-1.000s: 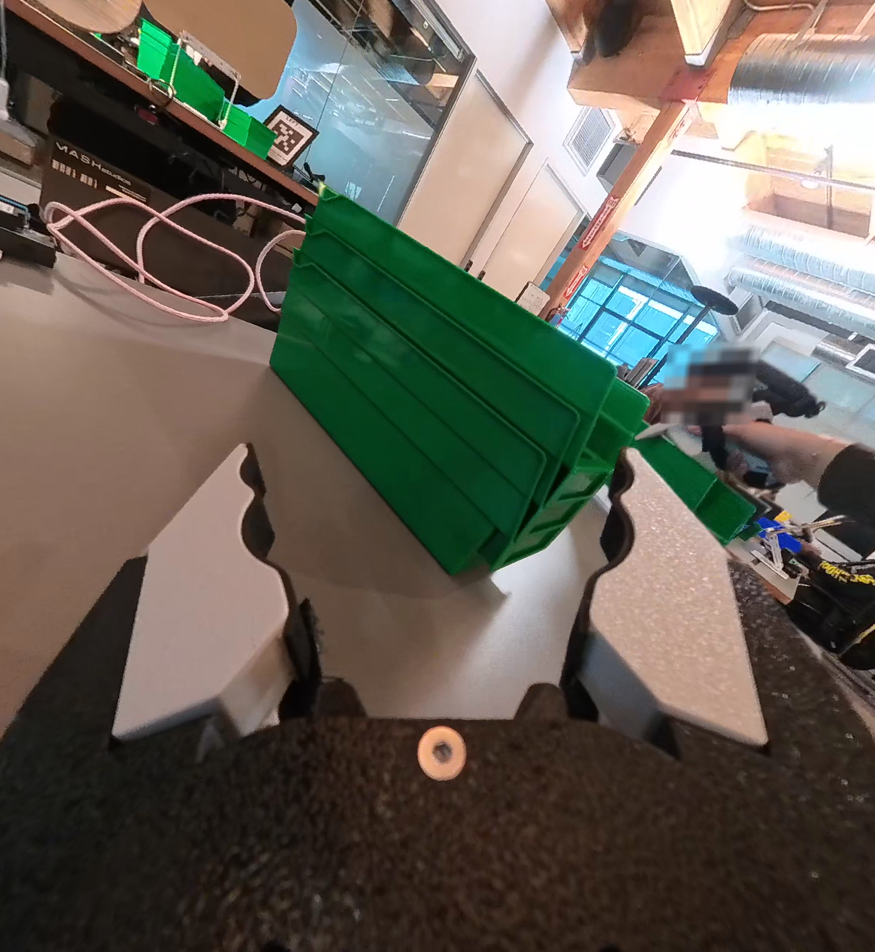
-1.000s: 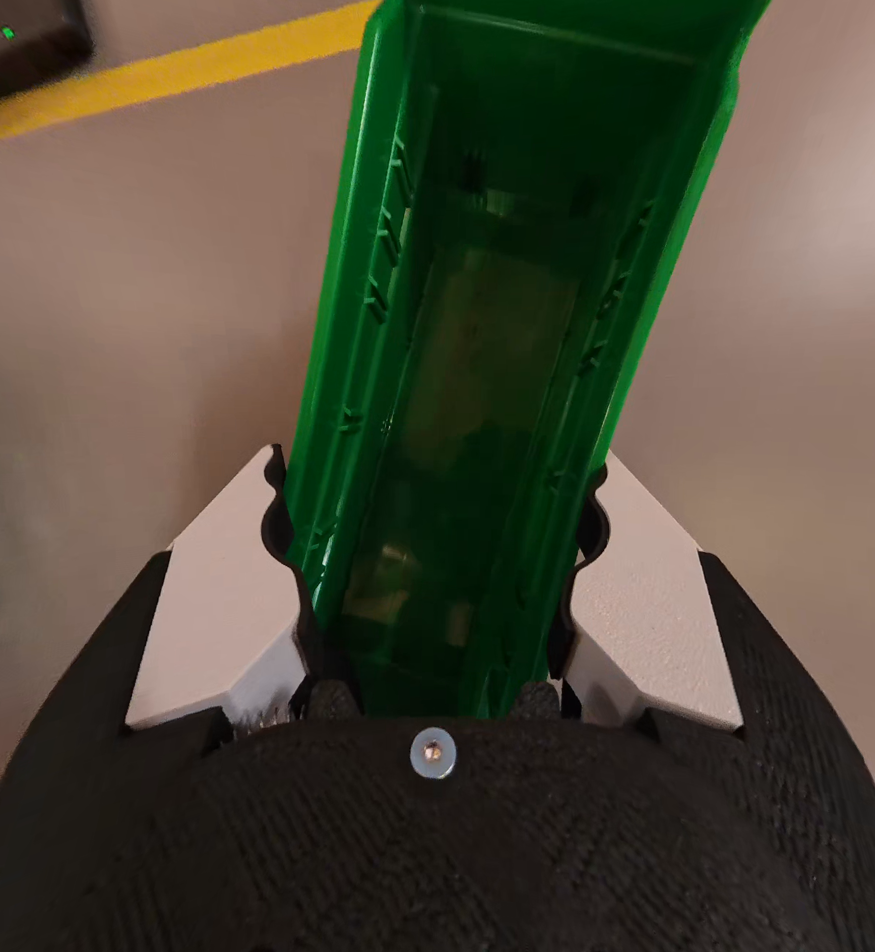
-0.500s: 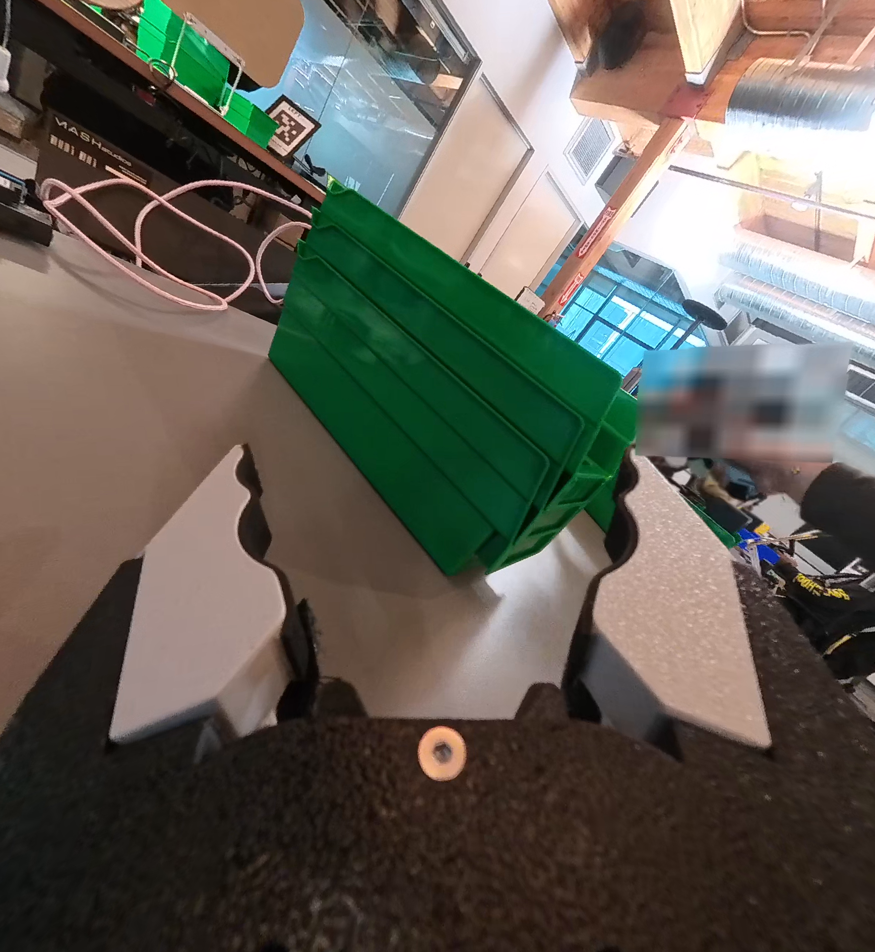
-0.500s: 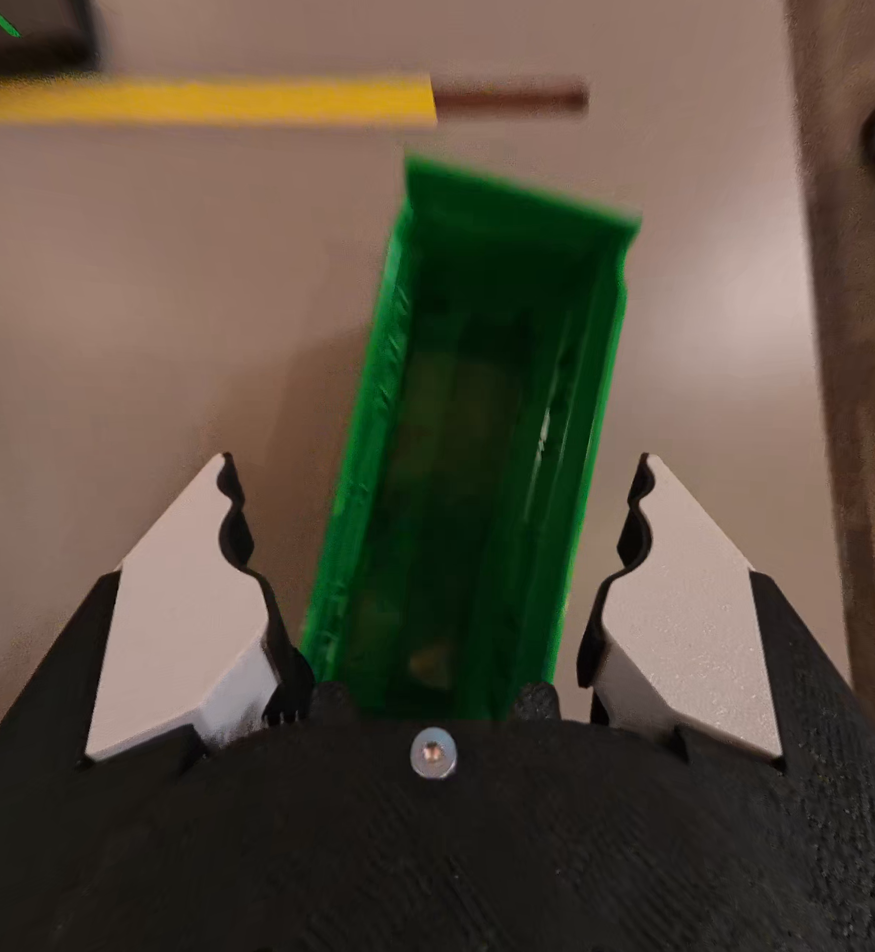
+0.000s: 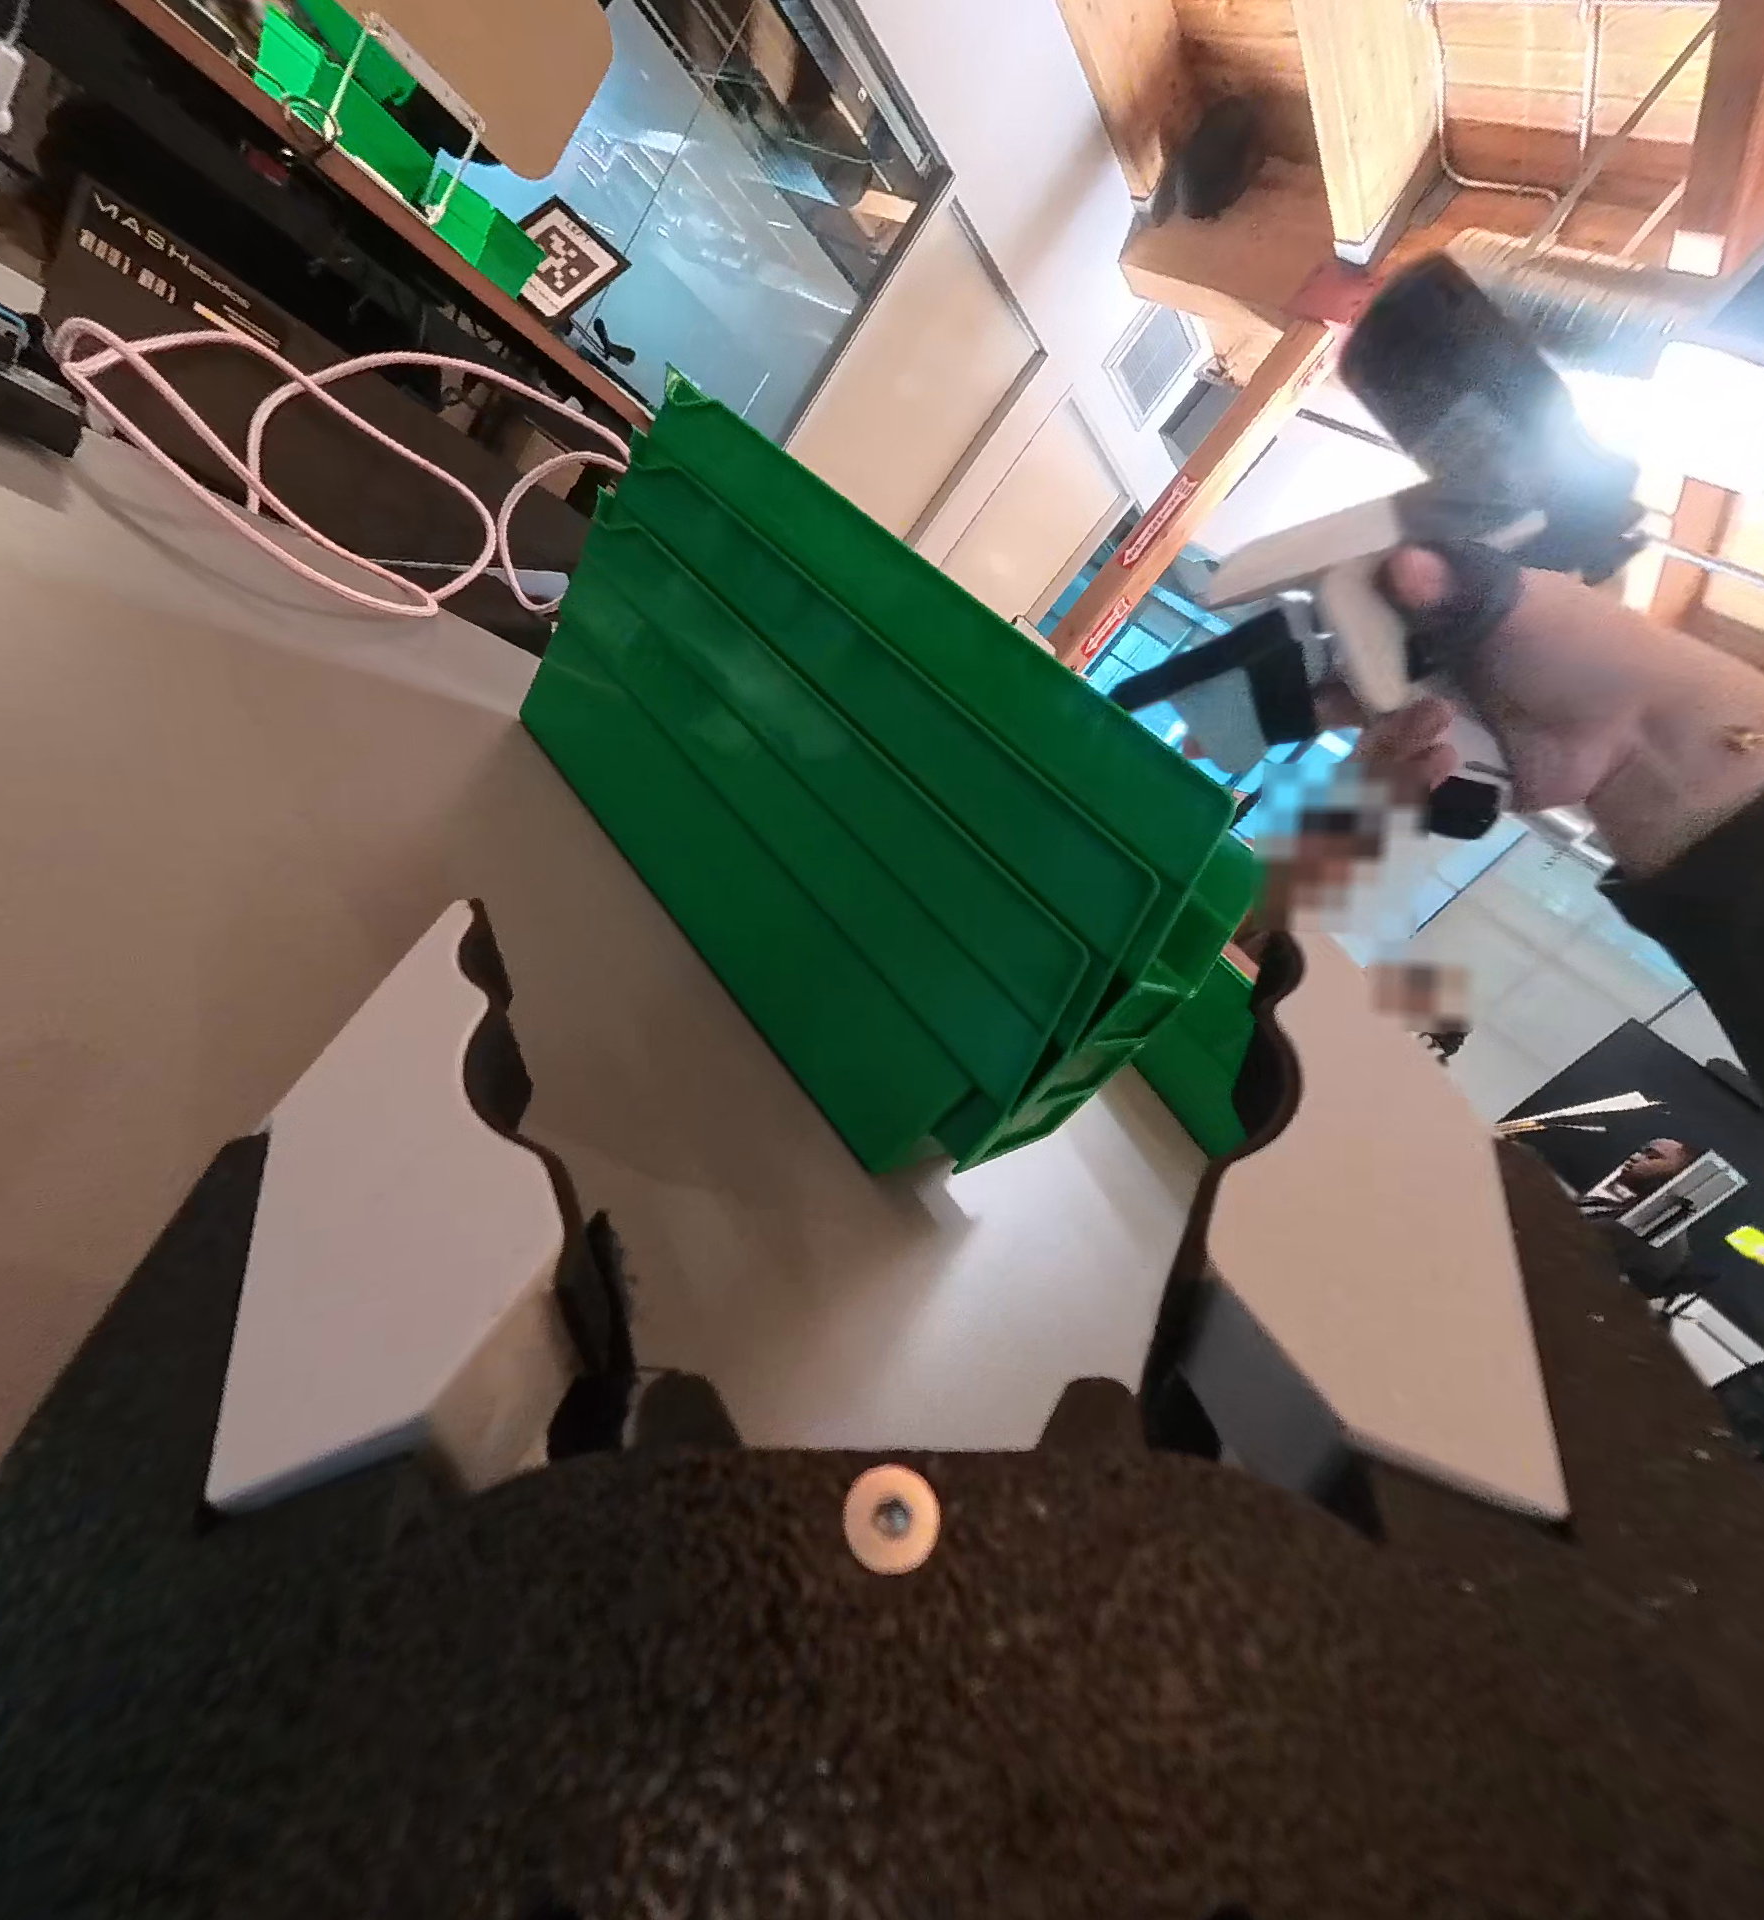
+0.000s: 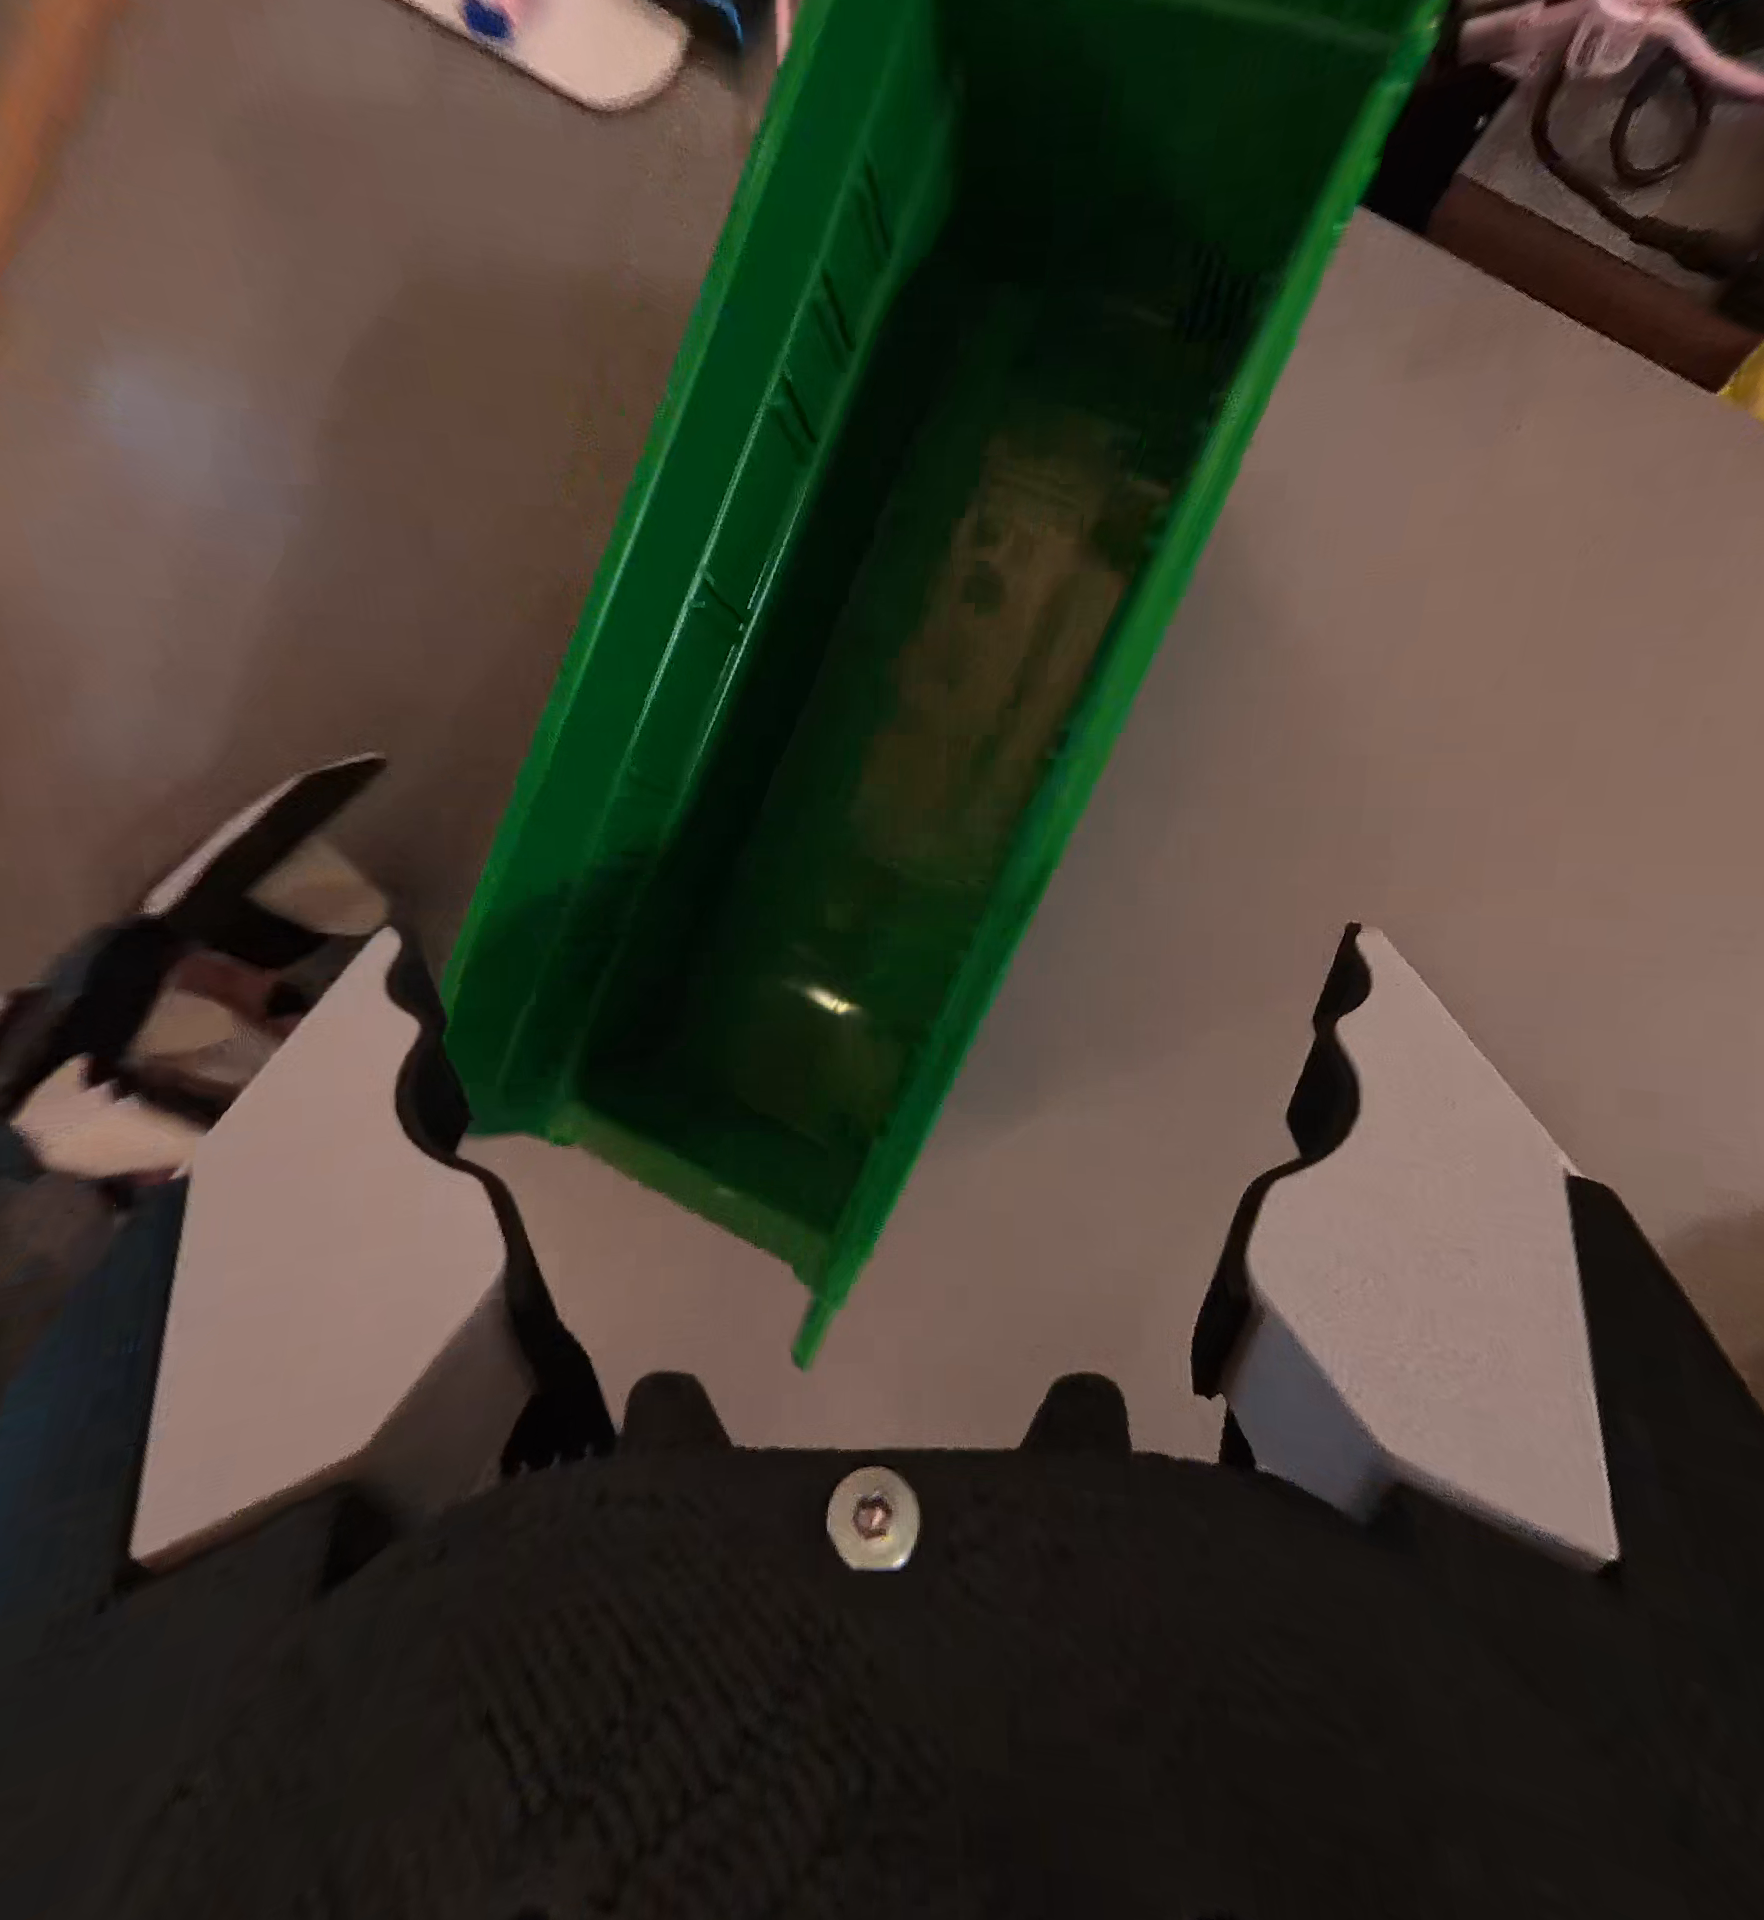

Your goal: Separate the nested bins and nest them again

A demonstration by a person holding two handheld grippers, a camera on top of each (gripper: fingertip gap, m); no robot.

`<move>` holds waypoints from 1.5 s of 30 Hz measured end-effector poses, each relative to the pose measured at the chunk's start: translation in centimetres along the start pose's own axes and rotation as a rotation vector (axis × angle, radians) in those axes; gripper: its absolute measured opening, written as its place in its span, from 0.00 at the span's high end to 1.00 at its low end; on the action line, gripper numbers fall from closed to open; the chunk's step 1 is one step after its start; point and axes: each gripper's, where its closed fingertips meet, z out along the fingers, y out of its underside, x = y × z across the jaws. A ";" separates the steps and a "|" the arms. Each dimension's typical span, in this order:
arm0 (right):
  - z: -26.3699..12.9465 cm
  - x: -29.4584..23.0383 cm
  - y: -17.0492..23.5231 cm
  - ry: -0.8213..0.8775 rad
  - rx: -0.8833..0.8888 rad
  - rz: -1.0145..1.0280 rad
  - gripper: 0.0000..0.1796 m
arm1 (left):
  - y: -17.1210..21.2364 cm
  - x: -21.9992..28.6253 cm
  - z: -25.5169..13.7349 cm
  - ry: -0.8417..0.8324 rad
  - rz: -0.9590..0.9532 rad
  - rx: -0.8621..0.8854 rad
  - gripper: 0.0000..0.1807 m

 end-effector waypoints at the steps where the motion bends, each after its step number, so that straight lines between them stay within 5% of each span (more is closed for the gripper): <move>1: 1.2 -0.6 0.0 0.038 -0.029 -0.016 0.11 | 0.0 0.2 0.0 0.012 0.001 -0.001 0.23; 6: 4.3 -1.3 0.7 0.217 -0.188 -0.057 0.14 | 0.5 0.5 0.3 0.014 0.038 -0.031 0.24; 16: 3.6 -1.3 0.0 0.262 -0.216 -0.031 0.38 | 0.7 0.0 0.3 0.005 0.000 -0.043 0.24; 45: 1.9 -1.4 0.0 0.254 -0.234 -0.034 0.38 | 1.5 0.3 0.7 0.042 -0.033 -0.101 0.28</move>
